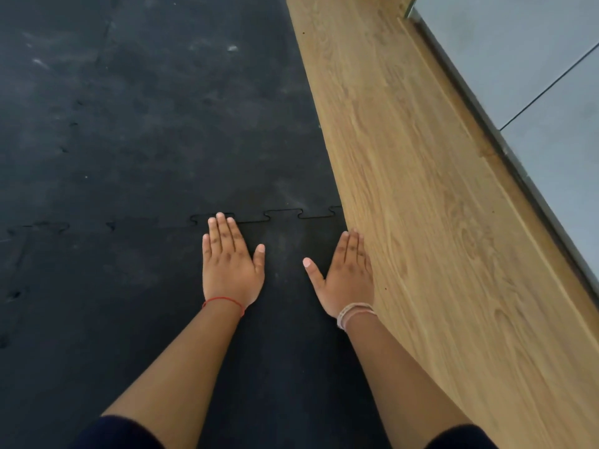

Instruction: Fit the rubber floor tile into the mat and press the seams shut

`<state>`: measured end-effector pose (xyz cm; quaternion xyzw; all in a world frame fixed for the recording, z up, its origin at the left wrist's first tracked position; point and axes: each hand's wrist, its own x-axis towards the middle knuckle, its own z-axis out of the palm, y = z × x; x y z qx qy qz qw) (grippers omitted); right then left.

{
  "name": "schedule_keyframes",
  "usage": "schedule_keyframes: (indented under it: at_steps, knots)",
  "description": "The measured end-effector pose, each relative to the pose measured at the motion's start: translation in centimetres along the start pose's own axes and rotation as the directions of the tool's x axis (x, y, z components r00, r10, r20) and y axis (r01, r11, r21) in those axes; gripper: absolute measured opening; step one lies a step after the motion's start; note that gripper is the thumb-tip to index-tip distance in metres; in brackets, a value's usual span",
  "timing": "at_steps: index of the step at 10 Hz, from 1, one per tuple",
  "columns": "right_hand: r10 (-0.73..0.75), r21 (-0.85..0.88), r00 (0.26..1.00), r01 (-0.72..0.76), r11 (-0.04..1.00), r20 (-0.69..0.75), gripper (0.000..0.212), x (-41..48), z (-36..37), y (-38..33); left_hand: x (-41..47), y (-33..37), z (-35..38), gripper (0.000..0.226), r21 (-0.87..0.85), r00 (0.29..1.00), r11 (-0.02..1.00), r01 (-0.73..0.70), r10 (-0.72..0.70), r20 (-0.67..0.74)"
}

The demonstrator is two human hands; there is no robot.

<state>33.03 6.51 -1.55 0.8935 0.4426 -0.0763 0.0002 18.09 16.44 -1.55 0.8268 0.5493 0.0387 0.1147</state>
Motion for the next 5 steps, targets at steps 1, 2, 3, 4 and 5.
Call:
schedule_keyframes:
  at_steps: [1, 2, 3, 4, 5]
  knots:
    - [-0.009, -0.002, 1.000, 0.009, 1.000, 0.022, 0.093, -0.2, 0.0, 0.0, 0.2, 0.0, -0.1, 0.071, 0.007, 0.999, 1.000, 0.000, 0.000, 0.035]
    - [-0.016, 0.000, 0.998, 0.016, 1.000, 0.065, 0.090, 0.1, -0.9, 0.1, 0.5, -0.7, -0.5, 0.070, 0.003, 0.993, 0.998, -0.060, 0.060, 0.099]
    - [-0.074, -0.030, 0.991, 0.078, 0.997, 0.109, 0.083, -1.8, -1.0, -0.3, -1.4, -2.2, -0.8, 0.066, -0.007, 0.968, 0.976, -0.218, 0.217, 0.123]
    - [-0.154, -0.031, 0.982, 0.159, 0.987, 0.108, 0.078, -5.8, -0.4, -1.1, -5.7, -3.3, -1.1, 0.068, -0.042, 0.936, 0.939, -0.342, 0.344, 0.068]
    - [-0.207, 0.005, 0.976, 0.207, 0.978, 0.062, 0.078, -9.0, -1.1, -2.4, -9.0, -3.5, -3.1, 0.065, -0.064, 0.902, 0.900, -0.432, 0.432, -0.012]
